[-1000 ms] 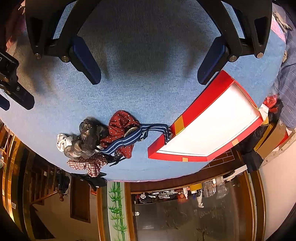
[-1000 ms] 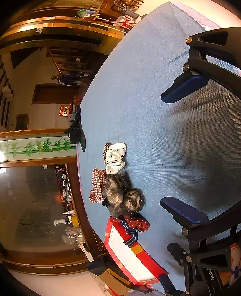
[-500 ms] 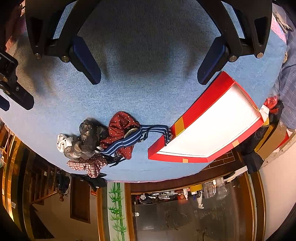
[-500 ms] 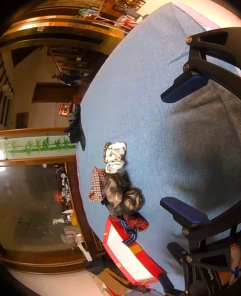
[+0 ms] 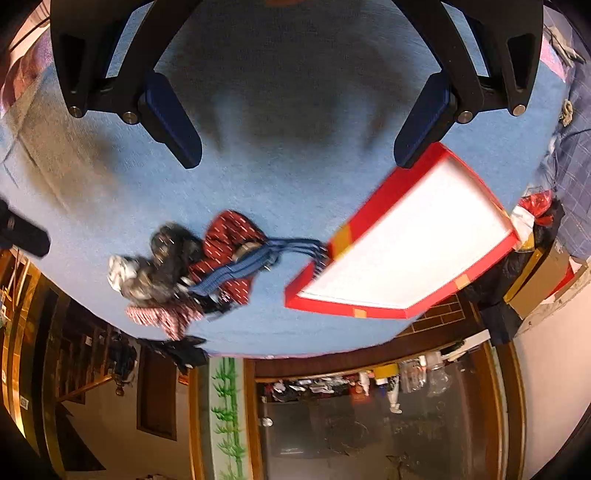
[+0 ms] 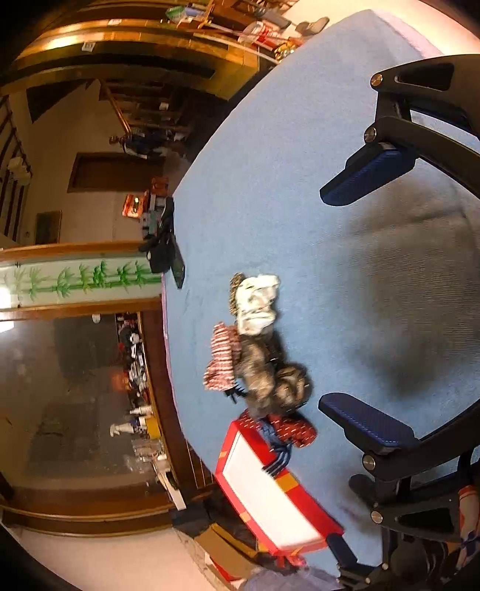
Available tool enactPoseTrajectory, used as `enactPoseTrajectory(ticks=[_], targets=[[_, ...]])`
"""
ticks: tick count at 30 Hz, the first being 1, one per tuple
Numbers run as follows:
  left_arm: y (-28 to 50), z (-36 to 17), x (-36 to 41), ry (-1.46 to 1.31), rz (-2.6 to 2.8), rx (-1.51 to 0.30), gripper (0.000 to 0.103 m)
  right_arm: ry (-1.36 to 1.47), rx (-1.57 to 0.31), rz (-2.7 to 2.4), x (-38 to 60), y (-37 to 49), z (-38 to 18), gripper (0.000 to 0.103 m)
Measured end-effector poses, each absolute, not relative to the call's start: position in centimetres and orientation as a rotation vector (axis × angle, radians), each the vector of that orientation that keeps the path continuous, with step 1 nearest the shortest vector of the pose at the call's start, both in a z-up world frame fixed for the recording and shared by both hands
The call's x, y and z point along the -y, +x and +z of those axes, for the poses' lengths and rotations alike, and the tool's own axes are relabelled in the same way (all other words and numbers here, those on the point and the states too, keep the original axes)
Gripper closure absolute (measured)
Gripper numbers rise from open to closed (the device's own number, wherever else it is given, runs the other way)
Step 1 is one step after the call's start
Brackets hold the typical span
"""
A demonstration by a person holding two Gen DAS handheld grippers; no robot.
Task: Organize jewelry
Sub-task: 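Grasp the grey sheer scrunchie with the right gripper while the left grasps the plaid scrunchie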
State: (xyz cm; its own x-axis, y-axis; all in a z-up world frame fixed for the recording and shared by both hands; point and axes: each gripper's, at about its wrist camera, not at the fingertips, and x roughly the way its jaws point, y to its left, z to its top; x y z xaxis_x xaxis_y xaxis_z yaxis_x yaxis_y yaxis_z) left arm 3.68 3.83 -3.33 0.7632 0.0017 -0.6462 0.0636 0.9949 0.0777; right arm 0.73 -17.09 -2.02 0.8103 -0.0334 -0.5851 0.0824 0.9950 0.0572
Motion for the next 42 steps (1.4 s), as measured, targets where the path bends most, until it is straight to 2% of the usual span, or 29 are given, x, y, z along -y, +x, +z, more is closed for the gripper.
enactPoseTrajectory(ticks=[4,9,18,22,24,27,28,29,32,35,38,42], targets=[[4.2,-3.5,-5.9,0.058,-0.011,-0.741,0.000,0.147,-0.677,0.003,18.7,3.1,0.3,0.010],[4.6,-5.6,-7.0,0.001,-0.039,-0.873,0.000,0.222,-0.778,0.119,19.1,6.1,1.1,0.012],[4.4,-6.5,-7.0,0.022,-0.048,-0.928,0.000,0.564,-0.927,0.244,19.2,11.3,-1.7,0.012],[4.5,-6.5,-7.1,0.020,-0.054,-0.937,0.000,0.599,-1.007,0.235,17.5,14.0,-3.7,0.019],[4.4,-6.4,-7.1,0.019,-0.053,-0.939,0.000,0.595,-1.024,0.223,16.9,14.8,-4.1,0.029],[4.3,-6.4,-7.1,0.019,-0.052,-0.927,0.000,0.581,-1.065,0.212,15.9,16.6,-5.6,0.054],[4.2,-6.4,-7.1,0.021,-0.053,-0.922,0.000,0.577,-1.077,0.218,15.8,16.8,-6.0,0.070],[4.4,-6.4,-7.1,0.020,-0.055,-0.920,0.000,0.572,-1.086,0.226,15.7,16.9,-6.2,0.079],[4.4,-6.3,-7.1,0.027,-0.068,-0.926,0.000,0.514,-1.012,0.221,16.1,15.7,-4.9,0.086],[4.5,-5.7,-7.1,-0.003,-0.141,-0.933,0.000,0.456,-0.911,0.218,16.9,13.8,-2.8,0.087],[4.5,-3.7,-7.3,-0.043,-0.180,-0.863,0.000,0.420,-0.806,0.221,18.0,11.5,-0.8,0.087],[6.6,-1.7,-7.0,0.006,-0.218,-0.840,0.000,0.405,-0.720,0.243,19.1,9.2,0.4,0.087]])
